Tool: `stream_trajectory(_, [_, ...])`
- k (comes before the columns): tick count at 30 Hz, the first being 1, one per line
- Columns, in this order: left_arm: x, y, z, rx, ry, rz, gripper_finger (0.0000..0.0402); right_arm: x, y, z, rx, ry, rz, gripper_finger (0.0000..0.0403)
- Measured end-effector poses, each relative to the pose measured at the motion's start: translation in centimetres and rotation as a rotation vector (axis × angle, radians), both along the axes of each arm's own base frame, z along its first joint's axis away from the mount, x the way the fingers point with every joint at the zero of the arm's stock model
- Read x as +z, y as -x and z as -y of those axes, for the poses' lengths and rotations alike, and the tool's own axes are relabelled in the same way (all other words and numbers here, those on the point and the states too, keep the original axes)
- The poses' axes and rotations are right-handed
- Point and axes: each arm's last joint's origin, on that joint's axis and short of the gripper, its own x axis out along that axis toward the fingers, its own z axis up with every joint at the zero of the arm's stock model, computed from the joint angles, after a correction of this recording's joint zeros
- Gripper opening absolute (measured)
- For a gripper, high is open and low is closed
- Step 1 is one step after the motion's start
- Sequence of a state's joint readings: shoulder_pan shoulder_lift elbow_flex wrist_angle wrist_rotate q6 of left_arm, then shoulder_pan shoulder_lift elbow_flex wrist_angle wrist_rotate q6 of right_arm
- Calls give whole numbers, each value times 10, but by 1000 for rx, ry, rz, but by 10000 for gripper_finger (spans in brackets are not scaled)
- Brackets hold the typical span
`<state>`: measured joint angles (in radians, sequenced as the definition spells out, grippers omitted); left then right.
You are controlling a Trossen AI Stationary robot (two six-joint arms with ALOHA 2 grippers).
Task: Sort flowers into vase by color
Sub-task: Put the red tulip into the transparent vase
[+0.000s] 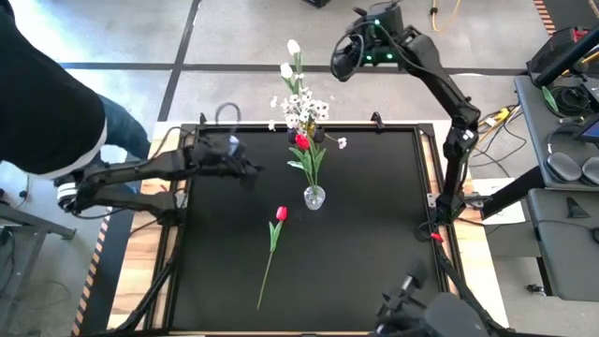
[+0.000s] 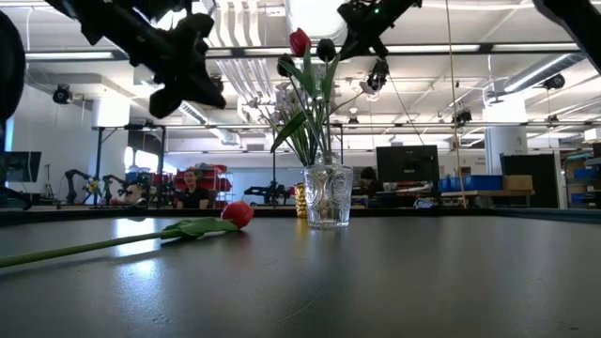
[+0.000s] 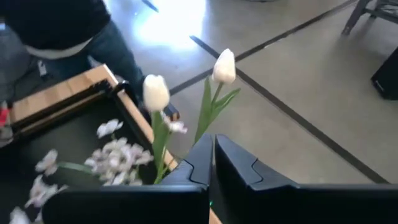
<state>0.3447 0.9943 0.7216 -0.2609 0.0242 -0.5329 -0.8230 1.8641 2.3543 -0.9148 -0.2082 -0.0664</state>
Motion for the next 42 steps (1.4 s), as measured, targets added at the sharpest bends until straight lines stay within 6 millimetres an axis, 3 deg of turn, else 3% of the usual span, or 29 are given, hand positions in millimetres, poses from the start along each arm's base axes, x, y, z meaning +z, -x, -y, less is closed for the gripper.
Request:
stream_trajectory(8, [-40,-24,36,-20,241,-226,0,15,21,-23,34,-1,-57,9])
stream_trajectory(15, [-62,-39,88,-4,291,-308,0,36,39,-50,53,19,-52,9])
stream_trajectory(19, [-81,-46,107,75,333,-350,0,50,47,-72,57,14,-13,9])
stream_trajectory(25, [-107,-55,123,186,420,-415,23,63,51,-106,72,17,2,9])
stream_trajectory(32, [-112,-83,133,189,394,-422,86,68,49,-135,102,9,-12,9])
stream_trajectory(37, [-124,-105,138,212,374,-492,122,70,46,-150,115,6,-11,9])
stream_trajectory(42, [-133,-124,142,279,344,-618,123,71,44,-157,130,12,-16,9])
